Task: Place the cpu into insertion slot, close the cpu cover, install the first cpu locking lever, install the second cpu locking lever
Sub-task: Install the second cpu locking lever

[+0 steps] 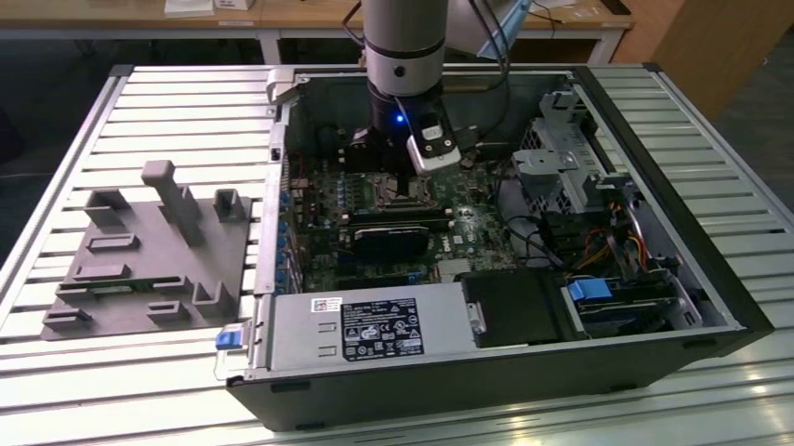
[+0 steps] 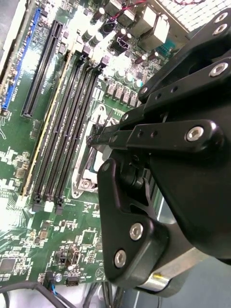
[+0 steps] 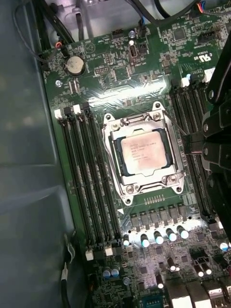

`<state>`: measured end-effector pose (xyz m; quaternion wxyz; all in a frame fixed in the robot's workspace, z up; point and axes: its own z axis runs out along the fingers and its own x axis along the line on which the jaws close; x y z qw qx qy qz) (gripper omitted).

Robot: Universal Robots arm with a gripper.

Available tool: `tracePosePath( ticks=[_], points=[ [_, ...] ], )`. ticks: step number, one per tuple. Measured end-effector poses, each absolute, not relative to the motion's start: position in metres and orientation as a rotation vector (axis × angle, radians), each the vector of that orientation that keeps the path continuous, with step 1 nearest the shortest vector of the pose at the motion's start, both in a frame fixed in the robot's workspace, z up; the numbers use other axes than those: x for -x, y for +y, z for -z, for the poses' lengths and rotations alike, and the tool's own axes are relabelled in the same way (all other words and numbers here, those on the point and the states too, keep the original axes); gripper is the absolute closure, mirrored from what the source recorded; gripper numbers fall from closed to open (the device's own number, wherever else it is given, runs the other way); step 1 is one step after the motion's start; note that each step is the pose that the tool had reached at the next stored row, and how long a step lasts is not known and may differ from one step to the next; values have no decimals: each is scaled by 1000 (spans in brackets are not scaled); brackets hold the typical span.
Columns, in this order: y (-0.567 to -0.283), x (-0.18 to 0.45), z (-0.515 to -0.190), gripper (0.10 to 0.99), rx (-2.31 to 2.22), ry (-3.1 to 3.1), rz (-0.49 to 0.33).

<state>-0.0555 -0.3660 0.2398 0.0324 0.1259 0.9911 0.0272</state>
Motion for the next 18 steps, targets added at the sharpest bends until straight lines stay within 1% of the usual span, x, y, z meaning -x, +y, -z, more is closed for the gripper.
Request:
tracePosePath(
  ticks=[13, 18],
  points=[
    [-370, 61, -237, 984, -389, 3052, -103],
    [-373, 63, -234, 984, -390, 3053, -133]
  ],
)
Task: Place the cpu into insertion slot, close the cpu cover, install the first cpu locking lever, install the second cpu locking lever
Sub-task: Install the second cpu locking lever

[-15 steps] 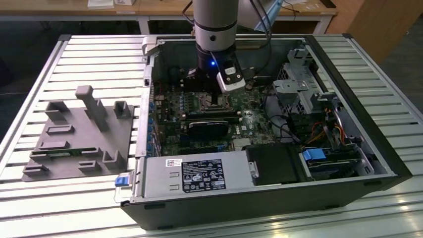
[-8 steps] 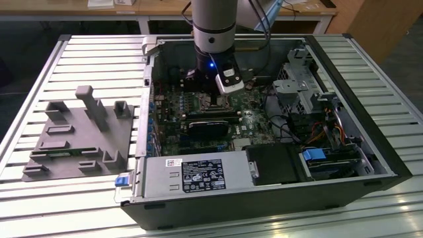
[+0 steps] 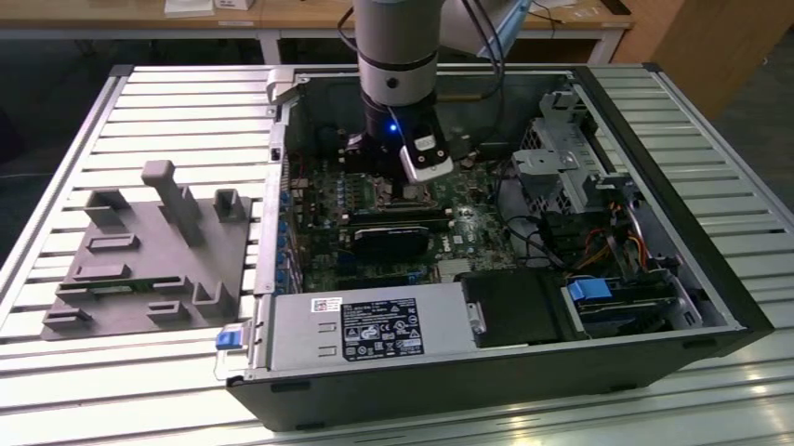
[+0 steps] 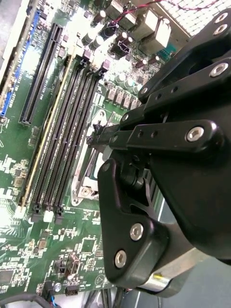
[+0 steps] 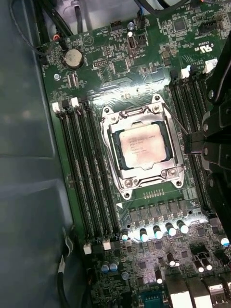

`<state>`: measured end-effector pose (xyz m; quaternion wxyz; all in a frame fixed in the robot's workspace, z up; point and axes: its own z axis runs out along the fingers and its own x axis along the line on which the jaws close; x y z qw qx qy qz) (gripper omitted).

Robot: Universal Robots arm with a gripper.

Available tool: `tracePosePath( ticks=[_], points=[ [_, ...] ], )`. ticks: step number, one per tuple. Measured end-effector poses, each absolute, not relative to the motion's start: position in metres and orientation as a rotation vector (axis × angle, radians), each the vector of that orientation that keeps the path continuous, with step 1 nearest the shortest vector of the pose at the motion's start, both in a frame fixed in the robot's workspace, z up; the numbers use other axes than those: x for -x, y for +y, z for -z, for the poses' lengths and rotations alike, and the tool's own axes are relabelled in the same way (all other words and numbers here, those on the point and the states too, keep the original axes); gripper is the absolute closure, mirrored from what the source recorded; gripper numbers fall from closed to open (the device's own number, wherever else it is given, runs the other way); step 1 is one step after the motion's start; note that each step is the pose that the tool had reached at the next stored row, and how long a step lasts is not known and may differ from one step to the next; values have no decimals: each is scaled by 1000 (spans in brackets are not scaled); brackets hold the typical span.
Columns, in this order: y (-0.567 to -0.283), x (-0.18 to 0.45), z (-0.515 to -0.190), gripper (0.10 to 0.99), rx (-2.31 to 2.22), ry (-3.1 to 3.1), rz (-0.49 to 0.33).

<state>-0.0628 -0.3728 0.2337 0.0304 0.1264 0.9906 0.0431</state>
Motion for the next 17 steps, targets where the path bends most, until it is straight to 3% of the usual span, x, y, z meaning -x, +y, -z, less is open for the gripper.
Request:
tracePosePath(
  ticks=[17],
  points=[
    [-389, 72, -223, 984, -393, 3052, -243]
  ],
)
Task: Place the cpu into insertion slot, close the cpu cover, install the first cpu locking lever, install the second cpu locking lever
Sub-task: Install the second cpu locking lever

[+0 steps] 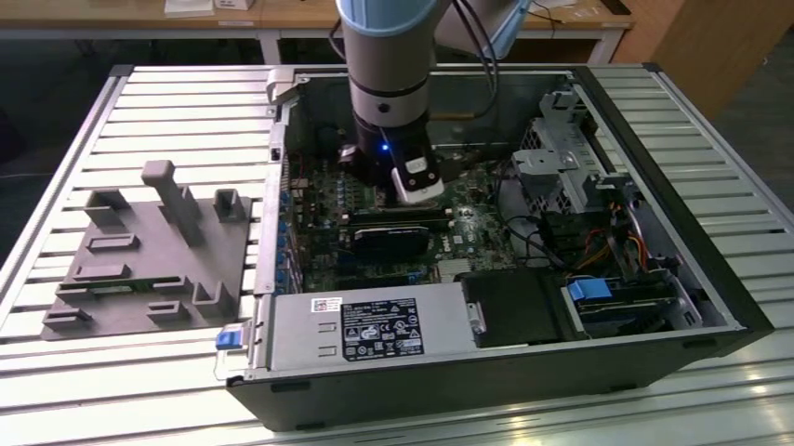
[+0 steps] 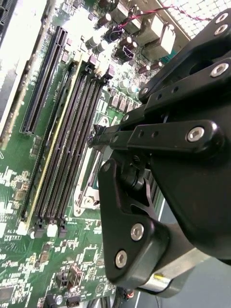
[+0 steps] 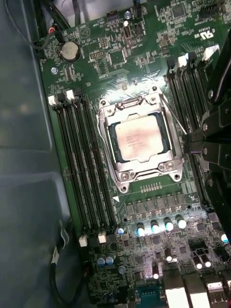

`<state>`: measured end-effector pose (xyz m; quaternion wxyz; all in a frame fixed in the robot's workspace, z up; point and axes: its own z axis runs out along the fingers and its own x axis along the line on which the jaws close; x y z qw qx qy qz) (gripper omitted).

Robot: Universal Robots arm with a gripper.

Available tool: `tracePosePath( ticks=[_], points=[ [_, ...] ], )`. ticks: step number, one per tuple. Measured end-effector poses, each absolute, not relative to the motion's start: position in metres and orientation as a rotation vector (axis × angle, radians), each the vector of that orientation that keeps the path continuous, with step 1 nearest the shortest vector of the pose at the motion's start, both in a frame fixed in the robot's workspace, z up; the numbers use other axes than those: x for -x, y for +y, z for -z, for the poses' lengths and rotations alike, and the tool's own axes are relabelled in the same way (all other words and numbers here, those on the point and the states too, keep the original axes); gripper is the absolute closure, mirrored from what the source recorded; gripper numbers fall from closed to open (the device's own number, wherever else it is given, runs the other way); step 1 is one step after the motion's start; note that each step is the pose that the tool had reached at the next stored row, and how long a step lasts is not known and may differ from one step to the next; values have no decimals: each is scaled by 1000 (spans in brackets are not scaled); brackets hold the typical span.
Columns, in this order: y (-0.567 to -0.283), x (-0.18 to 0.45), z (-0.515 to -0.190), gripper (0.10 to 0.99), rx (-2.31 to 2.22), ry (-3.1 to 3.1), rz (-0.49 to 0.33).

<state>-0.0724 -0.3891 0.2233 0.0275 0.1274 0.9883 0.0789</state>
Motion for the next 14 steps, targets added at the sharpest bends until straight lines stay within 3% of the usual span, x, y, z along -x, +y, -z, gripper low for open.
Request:
tracePosePath(
  ticks=[14],
  points=[
    [-405, 79, -215, 984, -394, 3039, -369]
  ],
)
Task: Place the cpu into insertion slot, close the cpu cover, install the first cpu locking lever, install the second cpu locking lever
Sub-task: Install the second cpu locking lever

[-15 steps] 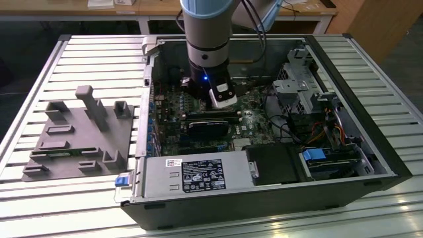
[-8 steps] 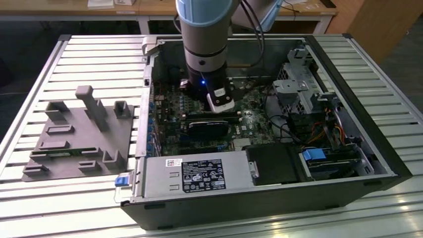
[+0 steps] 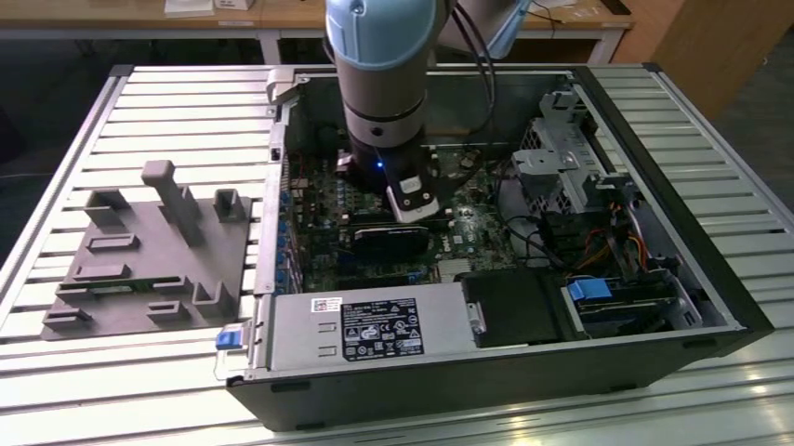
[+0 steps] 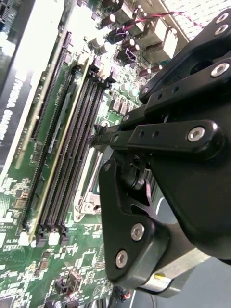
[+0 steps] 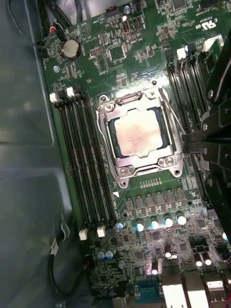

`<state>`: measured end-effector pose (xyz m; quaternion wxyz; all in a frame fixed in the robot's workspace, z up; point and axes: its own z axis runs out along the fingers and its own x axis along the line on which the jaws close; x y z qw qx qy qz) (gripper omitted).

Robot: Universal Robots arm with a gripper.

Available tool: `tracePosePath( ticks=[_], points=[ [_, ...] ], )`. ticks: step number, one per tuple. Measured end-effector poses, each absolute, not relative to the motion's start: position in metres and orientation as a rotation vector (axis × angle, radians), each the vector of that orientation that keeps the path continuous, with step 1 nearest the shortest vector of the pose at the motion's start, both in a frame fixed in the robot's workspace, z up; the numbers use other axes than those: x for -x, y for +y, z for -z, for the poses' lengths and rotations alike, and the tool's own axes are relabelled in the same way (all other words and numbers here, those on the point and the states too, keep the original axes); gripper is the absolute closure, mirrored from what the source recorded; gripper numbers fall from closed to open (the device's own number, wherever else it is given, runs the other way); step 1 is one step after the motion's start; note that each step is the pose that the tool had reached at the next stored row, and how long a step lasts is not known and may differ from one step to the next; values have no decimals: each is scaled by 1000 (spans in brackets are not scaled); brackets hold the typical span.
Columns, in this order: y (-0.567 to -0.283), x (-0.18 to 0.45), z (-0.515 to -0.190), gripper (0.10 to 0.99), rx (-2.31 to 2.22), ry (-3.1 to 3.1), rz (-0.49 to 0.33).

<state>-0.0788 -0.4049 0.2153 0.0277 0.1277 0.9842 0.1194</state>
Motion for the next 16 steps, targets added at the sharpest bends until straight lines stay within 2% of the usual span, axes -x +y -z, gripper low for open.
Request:
tracePosePath(
  ticks=[16],
  points=[
    [-405, 91, -202, 984, -391, 3026, -421]
  ],
)
